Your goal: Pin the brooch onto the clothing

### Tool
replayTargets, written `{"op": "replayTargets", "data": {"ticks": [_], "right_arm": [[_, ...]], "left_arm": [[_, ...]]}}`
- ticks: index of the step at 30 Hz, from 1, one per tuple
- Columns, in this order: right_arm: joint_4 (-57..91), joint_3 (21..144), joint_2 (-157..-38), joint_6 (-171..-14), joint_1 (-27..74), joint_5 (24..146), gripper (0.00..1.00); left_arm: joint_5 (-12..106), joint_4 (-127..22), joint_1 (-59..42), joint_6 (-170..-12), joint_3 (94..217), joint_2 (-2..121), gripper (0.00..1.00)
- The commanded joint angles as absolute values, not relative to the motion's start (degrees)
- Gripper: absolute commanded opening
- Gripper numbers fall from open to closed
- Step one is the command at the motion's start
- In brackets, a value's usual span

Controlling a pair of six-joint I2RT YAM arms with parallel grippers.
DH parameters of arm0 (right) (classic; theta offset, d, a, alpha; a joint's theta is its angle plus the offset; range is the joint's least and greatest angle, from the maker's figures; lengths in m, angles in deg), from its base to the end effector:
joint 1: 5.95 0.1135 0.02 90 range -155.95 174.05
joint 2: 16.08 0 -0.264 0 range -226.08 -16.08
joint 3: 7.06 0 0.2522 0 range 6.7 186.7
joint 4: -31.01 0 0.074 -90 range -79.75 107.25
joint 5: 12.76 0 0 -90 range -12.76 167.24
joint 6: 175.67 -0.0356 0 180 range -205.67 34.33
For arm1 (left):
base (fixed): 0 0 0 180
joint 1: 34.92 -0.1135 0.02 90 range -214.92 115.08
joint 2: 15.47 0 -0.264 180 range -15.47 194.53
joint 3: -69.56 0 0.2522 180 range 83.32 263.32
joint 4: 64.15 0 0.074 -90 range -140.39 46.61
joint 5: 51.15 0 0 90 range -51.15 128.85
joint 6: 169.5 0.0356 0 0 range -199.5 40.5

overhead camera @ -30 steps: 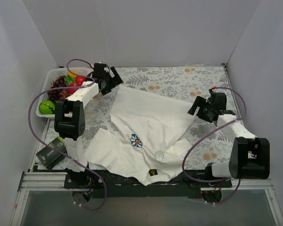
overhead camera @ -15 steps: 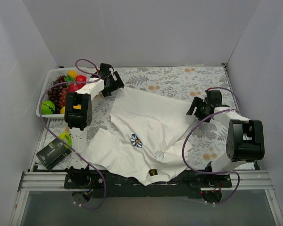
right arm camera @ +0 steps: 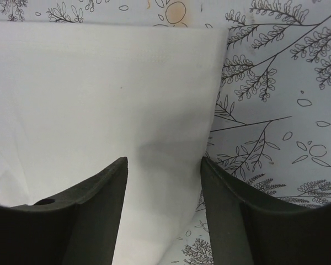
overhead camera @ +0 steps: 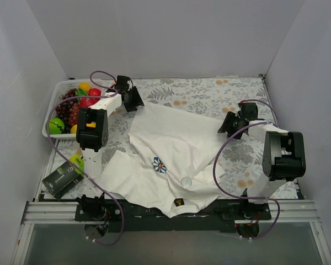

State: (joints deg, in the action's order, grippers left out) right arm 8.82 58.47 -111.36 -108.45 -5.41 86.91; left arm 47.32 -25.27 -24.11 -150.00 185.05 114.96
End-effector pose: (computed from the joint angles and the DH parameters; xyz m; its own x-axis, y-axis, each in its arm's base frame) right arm 0.3304 0.0091 0.1653 -0.7696 0.3745 -0.5172 0.2008 0.9108 0.3606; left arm 0.4895 -0.0988 0.1613 -0.5200 -0.8499 -0.0850 -0.6569 0.4616 -0.5961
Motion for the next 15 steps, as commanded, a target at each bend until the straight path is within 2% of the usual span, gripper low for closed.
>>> {"op": "replayTargets", "data": {"ticks": [1,2,6,7,8,10,15], "right_arm": [[7.6,61.0,-115.2,-108.5,-4.1,88.8,0.61],[7.4,61.4,-115.7,-108.4,-3.1,88.8,0.61],[6.8,63.0,-119.1,-107.6,-1.5,90.0,0.37],[6.9,63.3,-119.3,-107.6,-1.3,90.8,0.27],[7.2,63.2,-119.3,-107.6,-1.2,91.1,0.07],[7.5,63.1,-118.6,-107.6,-1.2,91.4,0.03],[6.2,65.1,-114.6,-107.0,-1.0,91.4,0.01]], "left_arm": [[51.0,-23.5,-23.4,-149.1,184.0,117.9,0.42],[51.0,-23.5,-23.2,-148.9,184.0,118.1,0.39],[52.2,-23.5,-22.7,-148.3,184.0,118.2,0.2],[52.5,-23.6,-22.6,-148.1,184.0,118.0,0.1],[52.7,-23.5,-22.6,-147.9,184.2,117.9,0.05],[53.3,-23.5,-22.6,-147.6,184.1,117.2,0.0],[54.1,-23.9,-22.6,-147.0,184.4,114.4,0.0]]}}
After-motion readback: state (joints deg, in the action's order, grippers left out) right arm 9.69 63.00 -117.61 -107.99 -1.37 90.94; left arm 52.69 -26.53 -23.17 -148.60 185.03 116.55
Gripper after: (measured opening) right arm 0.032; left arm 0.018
